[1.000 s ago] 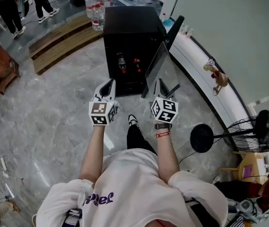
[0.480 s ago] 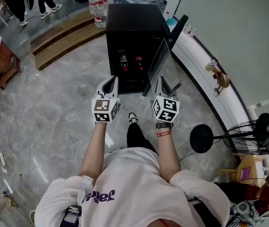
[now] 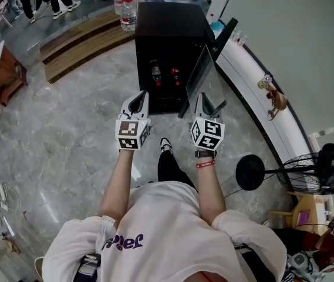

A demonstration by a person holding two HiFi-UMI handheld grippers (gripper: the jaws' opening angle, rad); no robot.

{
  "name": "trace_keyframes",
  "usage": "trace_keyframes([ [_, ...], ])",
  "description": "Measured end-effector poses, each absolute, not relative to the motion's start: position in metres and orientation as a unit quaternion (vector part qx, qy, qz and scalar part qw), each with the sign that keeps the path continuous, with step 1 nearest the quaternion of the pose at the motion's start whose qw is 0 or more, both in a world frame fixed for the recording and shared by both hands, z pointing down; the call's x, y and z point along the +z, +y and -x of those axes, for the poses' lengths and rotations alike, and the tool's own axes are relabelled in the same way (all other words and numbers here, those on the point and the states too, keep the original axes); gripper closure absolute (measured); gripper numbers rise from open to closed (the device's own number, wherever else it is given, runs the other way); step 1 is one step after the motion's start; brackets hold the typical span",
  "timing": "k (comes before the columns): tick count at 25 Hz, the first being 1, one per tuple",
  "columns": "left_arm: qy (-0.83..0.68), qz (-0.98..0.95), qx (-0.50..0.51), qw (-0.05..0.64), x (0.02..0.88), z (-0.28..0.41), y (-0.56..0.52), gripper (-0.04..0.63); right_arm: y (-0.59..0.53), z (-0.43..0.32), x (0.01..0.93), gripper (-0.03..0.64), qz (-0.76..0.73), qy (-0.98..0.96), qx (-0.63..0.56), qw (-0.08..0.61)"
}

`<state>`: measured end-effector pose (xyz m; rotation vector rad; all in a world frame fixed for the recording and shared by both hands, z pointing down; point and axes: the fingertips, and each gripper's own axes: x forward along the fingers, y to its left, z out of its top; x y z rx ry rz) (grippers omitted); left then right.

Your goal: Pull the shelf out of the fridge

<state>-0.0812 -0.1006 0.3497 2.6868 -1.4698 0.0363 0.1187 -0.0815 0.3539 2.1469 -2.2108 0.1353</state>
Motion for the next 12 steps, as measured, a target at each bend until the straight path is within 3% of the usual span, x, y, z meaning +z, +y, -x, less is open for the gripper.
trace_keyframes([
  [12,-0.47,-0.881,0.018,0.055,0.364,0.058,-0.106,0.577,-0.087,-0.137,0.369,0.594,-0.696,-0.714,0.07,0.025],
])
